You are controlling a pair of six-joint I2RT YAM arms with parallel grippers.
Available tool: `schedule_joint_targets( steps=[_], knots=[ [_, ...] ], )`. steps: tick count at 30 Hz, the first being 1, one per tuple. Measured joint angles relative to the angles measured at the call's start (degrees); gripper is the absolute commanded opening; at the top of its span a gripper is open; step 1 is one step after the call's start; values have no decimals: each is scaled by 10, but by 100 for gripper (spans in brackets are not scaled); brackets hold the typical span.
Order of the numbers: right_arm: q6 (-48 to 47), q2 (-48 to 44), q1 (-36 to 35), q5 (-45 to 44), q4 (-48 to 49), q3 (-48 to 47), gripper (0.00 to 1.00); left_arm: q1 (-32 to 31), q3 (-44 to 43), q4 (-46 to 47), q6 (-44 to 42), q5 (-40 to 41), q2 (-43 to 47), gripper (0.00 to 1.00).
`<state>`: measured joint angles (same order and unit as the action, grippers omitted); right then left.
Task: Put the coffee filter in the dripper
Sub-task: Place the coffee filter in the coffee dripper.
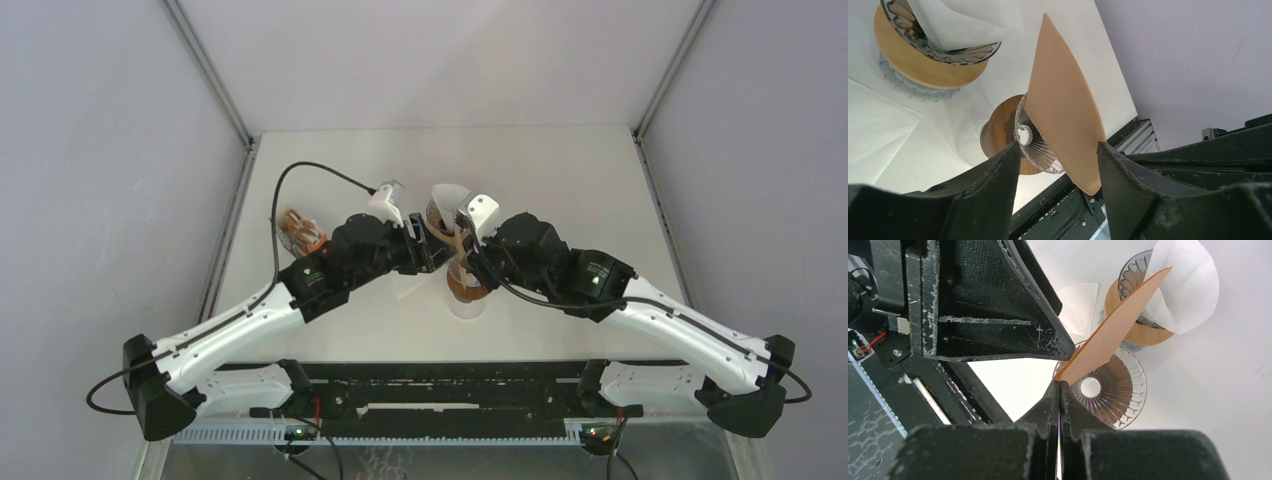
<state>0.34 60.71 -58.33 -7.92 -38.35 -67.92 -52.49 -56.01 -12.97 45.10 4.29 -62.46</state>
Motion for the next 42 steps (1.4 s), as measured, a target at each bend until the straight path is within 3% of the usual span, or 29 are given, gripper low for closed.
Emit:
schedule_joint_targets(
  steps=[16, 31, 42],
  knots=[
    [18, 53, -6, -5, 11, -1, 0, 0, 29, -1, 15, 2, 15, 63],
    [35, 54, -10, -7, 17, -1, 0, 0, 46, -14, 26, 26, 29, 41],
    [11, 33, -59, -42, 22, -1, 0, 0, 44, -14, 25, 23, -3, 27]
  ],
)
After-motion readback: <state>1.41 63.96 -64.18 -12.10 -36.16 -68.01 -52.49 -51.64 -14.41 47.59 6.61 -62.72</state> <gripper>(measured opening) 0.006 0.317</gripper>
